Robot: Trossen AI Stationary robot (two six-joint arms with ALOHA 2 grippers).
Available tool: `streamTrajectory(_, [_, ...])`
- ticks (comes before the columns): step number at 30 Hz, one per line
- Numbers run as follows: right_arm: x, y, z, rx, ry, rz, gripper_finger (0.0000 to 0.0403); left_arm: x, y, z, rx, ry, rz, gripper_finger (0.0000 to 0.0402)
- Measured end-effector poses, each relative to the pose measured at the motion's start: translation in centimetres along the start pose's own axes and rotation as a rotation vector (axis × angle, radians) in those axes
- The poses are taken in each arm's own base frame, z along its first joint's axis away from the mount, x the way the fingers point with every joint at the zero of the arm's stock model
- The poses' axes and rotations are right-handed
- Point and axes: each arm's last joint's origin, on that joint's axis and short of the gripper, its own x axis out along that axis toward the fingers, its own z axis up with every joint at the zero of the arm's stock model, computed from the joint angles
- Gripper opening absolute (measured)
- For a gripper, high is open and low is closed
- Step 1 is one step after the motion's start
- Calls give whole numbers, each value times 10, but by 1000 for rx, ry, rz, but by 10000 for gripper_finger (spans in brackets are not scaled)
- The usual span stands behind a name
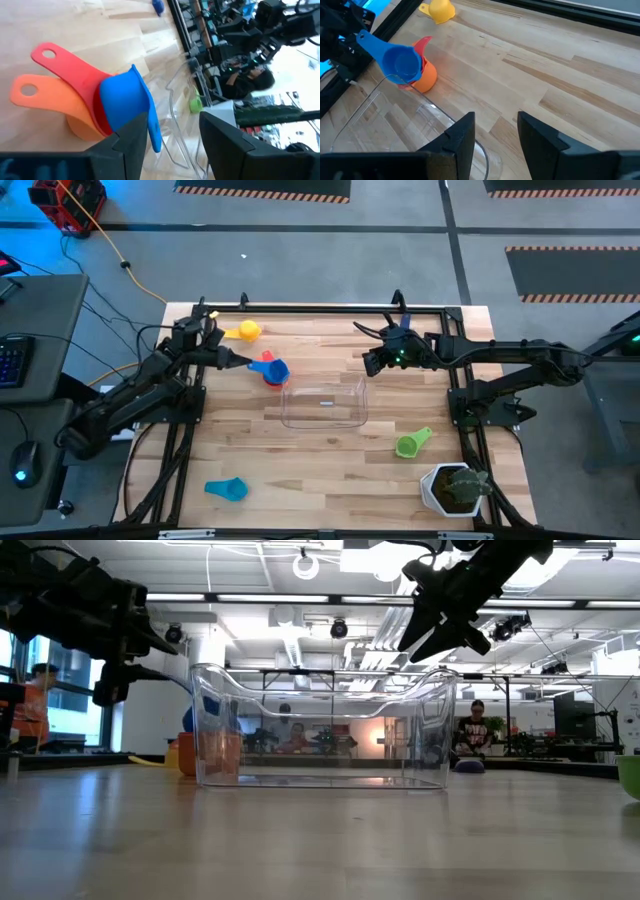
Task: Nest measuring cups in basket
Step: Stack the blue measuring cup on top of the red measuring cup
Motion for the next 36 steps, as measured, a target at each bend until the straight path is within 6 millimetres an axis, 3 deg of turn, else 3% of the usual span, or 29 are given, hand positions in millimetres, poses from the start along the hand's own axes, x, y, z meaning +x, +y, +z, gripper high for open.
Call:
streamTrajectory(11, [0, 0, 1, 37, -30, -18, 138, -11, 8, 7, 1, -71, 31, 170])
streamTrajectory(19, [0, 0, 2, 40, -38, -26, 138, -24, -4, 21, 75, -149, 24, 170])
streamTrajectory(24, [0, -1, 2, 40, -48, -38, 138, -21, -6, 17, 30, -106, 25, 167])
streamTrajectory(27, [0, -1, 2, 40, -49, -37, 138, -18, -8, 7, -7, -47, 37, 135])
streamTrajectory(32, [0, -1, 2, 44, -49, -38, 138, -18, -7, -26, -79, 80, 201, 15])
streamTrajectory(36, [3, 0, 7, 174, -56, 7, 137, -25, -7, -48, -102, 117, 341, 5])
